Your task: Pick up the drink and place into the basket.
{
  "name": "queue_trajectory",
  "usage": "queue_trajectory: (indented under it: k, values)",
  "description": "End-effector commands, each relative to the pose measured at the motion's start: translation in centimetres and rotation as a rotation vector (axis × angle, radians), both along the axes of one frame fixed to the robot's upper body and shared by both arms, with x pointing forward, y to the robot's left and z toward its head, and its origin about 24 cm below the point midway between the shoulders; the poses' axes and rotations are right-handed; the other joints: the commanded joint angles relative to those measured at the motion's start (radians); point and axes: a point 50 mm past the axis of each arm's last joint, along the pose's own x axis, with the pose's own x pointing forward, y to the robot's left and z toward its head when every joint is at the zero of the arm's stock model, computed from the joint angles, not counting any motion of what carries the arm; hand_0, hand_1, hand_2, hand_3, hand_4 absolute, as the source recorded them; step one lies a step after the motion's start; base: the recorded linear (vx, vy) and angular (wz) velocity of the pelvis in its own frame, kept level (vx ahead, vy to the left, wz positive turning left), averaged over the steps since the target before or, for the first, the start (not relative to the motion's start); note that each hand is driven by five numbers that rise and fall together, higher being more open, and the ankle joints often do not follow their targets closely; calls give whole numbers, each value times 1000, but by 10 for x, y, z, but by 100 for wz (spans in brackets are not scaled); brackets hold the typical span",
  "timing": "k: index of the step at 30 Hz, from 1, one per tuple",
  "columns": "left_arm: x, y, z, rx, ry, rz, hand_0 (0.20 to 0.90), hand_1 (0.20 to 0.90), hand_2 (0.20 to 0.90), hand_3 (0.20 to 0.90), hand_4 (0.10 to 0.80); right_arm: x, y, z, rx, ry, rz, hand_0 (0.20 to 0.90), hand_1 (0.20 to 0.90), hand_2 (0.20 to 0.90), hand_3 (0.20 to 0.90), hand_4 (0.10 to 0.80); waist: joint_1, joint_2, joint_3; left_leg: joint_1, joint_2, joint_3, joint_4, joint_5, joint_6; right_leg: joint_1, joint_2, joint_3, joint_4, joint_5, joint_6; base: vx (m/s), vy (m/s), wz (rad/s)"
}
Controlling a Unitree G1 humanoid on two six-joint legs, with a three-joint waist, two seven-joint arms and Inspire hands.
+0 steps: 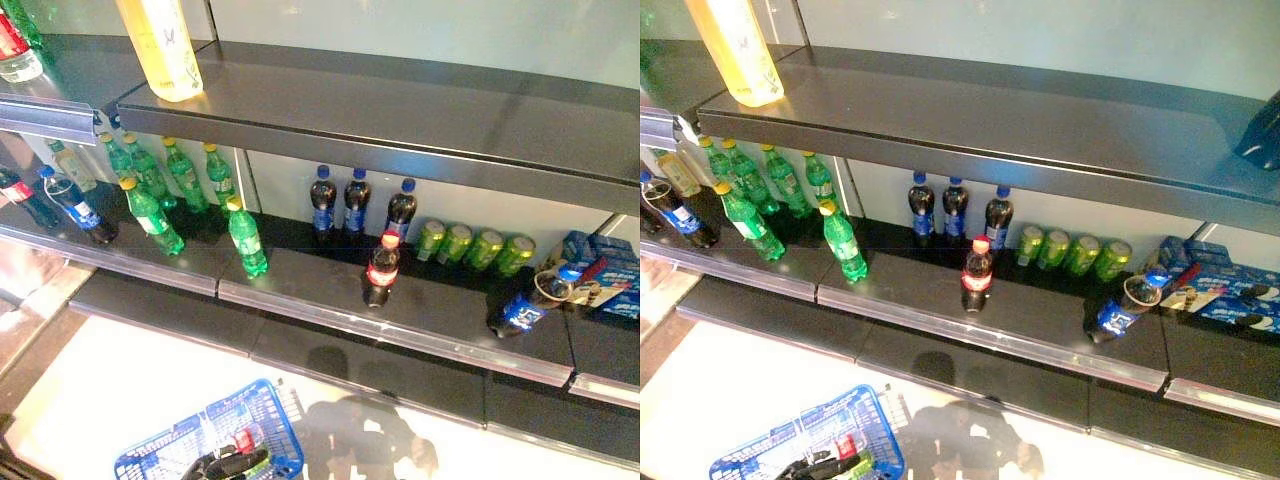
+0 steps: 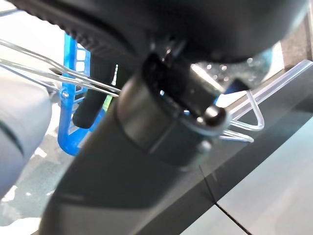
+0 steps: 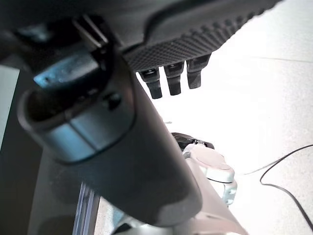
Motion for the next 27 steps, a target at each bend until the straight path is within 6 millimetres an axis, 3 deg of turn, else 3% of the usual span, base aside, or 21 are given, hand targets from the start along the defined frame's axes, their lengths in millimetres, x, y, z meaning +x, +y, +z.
queue_trajectory:
  k: [1, 7, 14, 17, 21, 24, 27]
  values:
    - [62, 29, 33, 78, -303, -42, 300, 300, 300, 200, 100, 6, -5, 2, -11, -39, -23, 900, 900, 900, 900, 800, 21, 9, -10, 34, -7, 40, 29, -48, 34, -83, 5, 16, 119, 84, 19, -17, 7, 7]
    - [53, 29, 29, 71, -274, -35, 300, 300, 300, 200, 100, 19, 1, 2, 4, -60, -1, 900, 900, 900, 900, 800, 31, 4, -26, 33, -21, 45, 23, -55, 51, -66, 13, 31, 85, 84, 17, -35, 19, 0]
    - [48, 33, 28, 95, -229, -32, 300, 300, 300, 200, 100, 18, -1, 2, -4, -24, 8, 900, 900, 900, 900, 800, 33, -4, -33, 47, -28, 39, 23, -63, 56, -59, 9, 47, 74, 102, 22, -7, 4, -6]
    - [46, 36, 28, 100, -220, -27, 300, 300, 300, 200, 100, 12, -3, 1, -14, 9, 17, 900, 900, 900, 900, 800, 31, -8, -30, 55, -23, 48, 10, -58, 51, -55, 2, 41, 46, 124, 29, 63, -21, -4]
    - [43, 38, 28, 101, -207, -27, 300, 300, 300, 200, 100, -2, -8, 1, -36, 61, 60, 900, 900, 900, 900, 800, 31, -7, -14, 47, 7, 87, -4, -35, 24, -47, 3, 2, -18, 132, 27, 81, -41, 2]
    - [57, 34, 31, 92, -248, -35, 300, 300, 300, 200, 100, 8, -11, 4, -59, 38, 82, 900, 900, 900, 900, 800, 38, 0, 21, -11, 31, 103, -1, -7, 4, -90, 5, -18, -44, 134, 21, -153, -39, 0]
    - [94, 28, 44, 78, -359, -50, 300, 300, 300, 200, 100, 44, -13, 10, -86, -62, 82, 900, 900, 900, 900, 800, 45, 5, 98, -109, 43, 102, 14, 15, 1, -204, 5, -24, 0, 130, 17, -455, -34, -4]
